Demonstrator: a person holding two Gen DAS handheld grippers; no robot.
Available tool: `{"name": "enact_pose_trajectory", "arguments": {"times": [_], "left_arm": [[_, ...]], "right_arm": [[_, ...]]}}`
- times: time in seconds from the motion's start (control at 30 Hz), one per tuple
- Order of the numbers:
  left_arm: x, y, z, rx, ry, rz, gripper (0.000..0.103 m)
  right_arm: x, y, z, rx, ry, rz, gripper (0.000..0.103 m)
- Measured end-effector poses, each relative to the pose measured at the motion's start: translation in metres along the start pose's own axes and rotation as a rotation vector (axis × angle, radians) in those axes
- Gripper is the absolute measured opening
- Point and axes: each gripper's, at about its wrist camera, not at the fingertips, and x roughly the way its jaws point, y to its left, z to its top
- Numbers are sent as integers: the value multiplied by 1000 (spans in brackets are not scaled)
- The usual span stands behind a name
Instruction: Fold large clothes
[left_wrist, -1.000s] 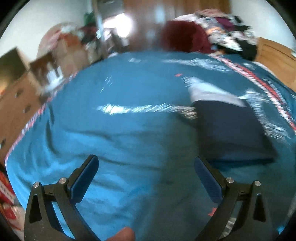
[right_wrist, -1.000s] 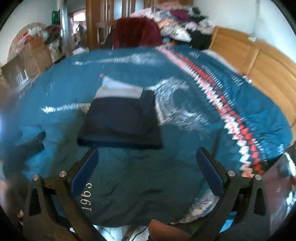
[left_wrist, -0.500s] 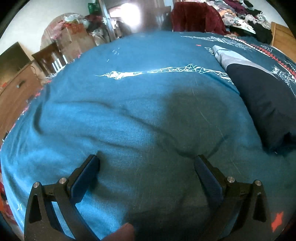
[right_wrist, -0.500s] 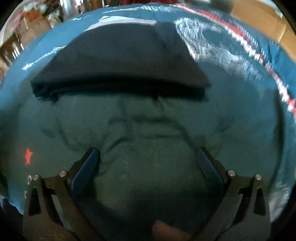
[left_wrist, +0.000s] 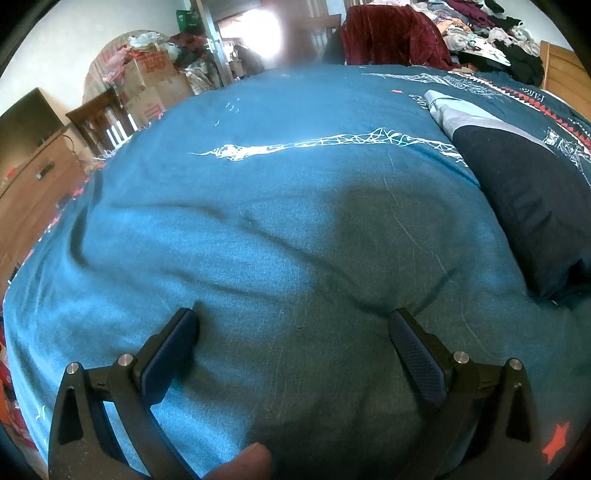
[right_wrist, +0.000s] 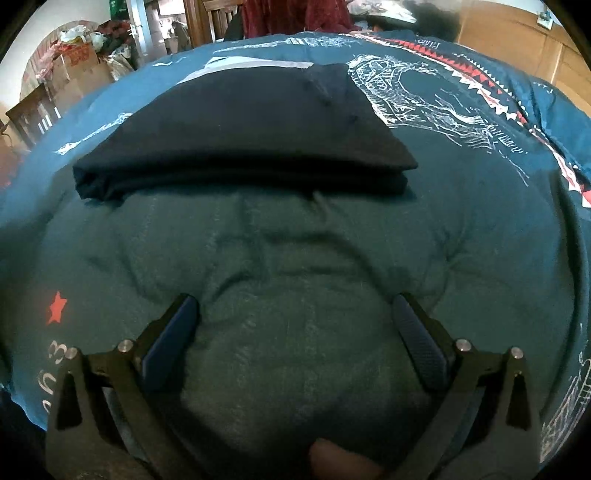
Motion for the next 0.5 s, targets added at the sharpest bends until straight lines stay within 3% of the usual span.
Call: {"name": "enact_pose_trajectory", "arguments": {"times": [0.2, 0.5], "left_arm": [[0, 0, 0, 1, 0, 1, 103], [-1, 0, 0, 1, 0, 4, 103]], "right_arm": [[6, -2, 10, 8, 30, 3, 103], [7, 0, 7, 10, -7, -19, 103]]}}
